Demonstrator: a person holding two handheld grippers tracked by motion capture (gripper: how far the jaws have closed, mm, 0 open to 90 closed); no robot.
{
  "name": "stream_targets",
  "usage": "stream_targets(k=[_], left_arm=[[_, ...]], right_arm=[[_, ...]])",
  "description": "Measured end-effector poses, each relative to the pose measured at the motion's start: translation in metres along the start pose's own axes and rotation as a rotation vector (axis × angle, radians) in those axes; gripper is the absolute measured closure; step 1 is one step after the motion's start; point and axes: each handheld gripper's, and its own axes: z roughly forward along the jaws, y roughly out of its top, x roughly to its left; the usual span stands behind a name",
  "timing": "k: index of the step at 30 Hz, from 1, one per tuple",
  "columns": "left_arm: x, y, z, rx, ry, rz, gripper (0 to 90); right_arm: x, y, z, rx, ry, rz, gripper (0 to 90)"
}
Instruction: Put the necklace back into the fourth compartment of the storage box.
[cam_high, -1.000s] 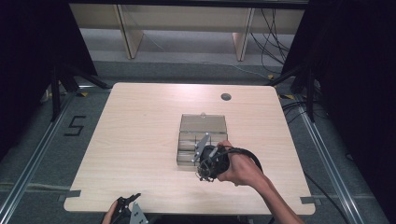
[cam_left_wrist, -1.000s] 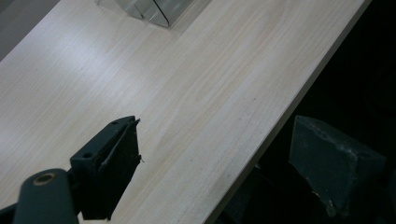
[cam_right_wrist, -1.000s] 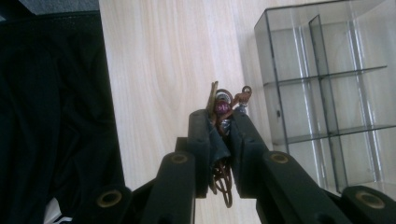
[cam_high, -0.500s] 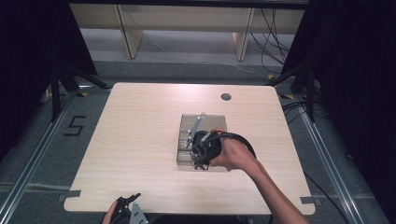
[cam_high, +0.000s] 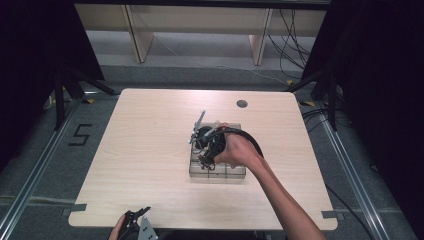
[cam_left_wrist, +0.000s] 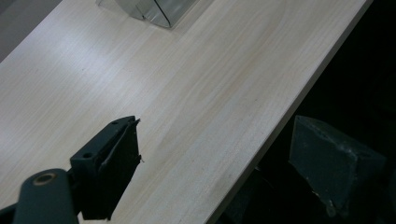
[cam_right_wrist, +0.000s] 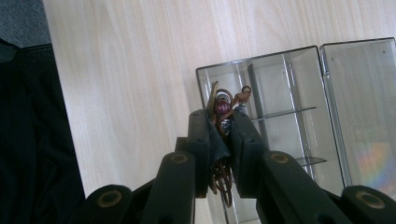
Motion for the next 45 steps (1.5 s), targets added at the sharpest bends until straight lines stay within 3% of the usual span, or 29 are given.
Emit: stream_targets(k=[5, 7, 8, 13, 15, 17, 19, 23, 25, 26, 28, 29, 33, 37, 40, 45], left_arm=[[0.000, 0.000, -0.001, -0.001, -0.001, 0.000, 15.4], [0.002, 0.001, -0.001, 0.006, 0.011, 0.018, 15.4], [0.001, 0.001, -0.002, 0.001, 0.008, 0.001, 15.4], [-0.001, 0.001, -0.001, -0.009, -0.005, -0.006, 15.4], [-0.001, 0.001, -0.001, 0.008, -0.010, 0.028, 15.4], [0.000, 0.002, -0.002, 0.010, -0.007, 0.036, 15.4], [-0.001, 0.002, -0.003, -0.007, -0.004, 0.006, 15.4], [0.001, 0.001, -0.004, -0.002, -0.002, 0.004, 15.4], [0.001, 0.002, -0.004, 0.003, -0.001, 0.011, 15.4], [-0.001, 0.002, -0.003, -0.002, -0.002, 0.007, 15.4], [-0.002, 0.002, -0.002, -0.006, 0.002, 0.011, 15.4], [-0.002, 0.002, -0.001, -0.006, 0.001, 0.012, 15.4], [-0.001, 0.001, -0.002, -0.005, 0.008, 0.009, 15.4], [-0.001, 0.002, -0.002, -0.006, 0.003, 0.009, 15.4], [-0.001, 0.001, -0.002, -0.008, 0.006, 0.009, 15.4], [-0.001, 0.002, -0.002, -0.007, 0.004, 0.009, 15.4]], right_arm=[[-0.008, 0.006, 0.010, 0.007, 0.008, 0.018, 80.6], [-0.011, 0.008, 0.014, 0.016, 0.007, 0.025, 80.6], [-0.011, 0.008, 0.016, 0.016, 0.006, 0.039, 80.6], [-0.018, 0.013, 0.026, 0.019, 0.019, 0.042, 80.6], [-0.019, 0.014, 0.029, 0.025, 0.021, 0.053, 80.6], [-0.021, 0.016, 0.034, 0.035, 0.024, 0.049, 80.6], [-0.024, 0.016, 0.041, 0.033, 0.034, 0.059, 80.6], [-0.028, 0.014, 0.054, 0.037, 0.044, 0.065, 80.6], [-0.027, 0.015, 0.057, 0.045, 0.046, 0.093, 80.6], [-0.030, 0.014, 0.061, 0.029, 0.052, 0.072, 80.6], [-0.029, 0.014, 0.065, 0.043, 0.049, 0.111, 80.6], [-0.032, 0.014, 0.068, 0.039, 0.066, 0.076, 80.6], [-0.032, 0.016, 0.075, 0.050, 0.069, 0.112, 80.6], [-0.033, 0.015, 0.084, 0.041, 0.080, 0.088, 80.6], [-0.030, 0.017, 0.088, 0.058, 0.088, 0.113, 80.5], [-0.031, 0.019, 0.093, 0.065, 0.094, 0.117, 80.5]])
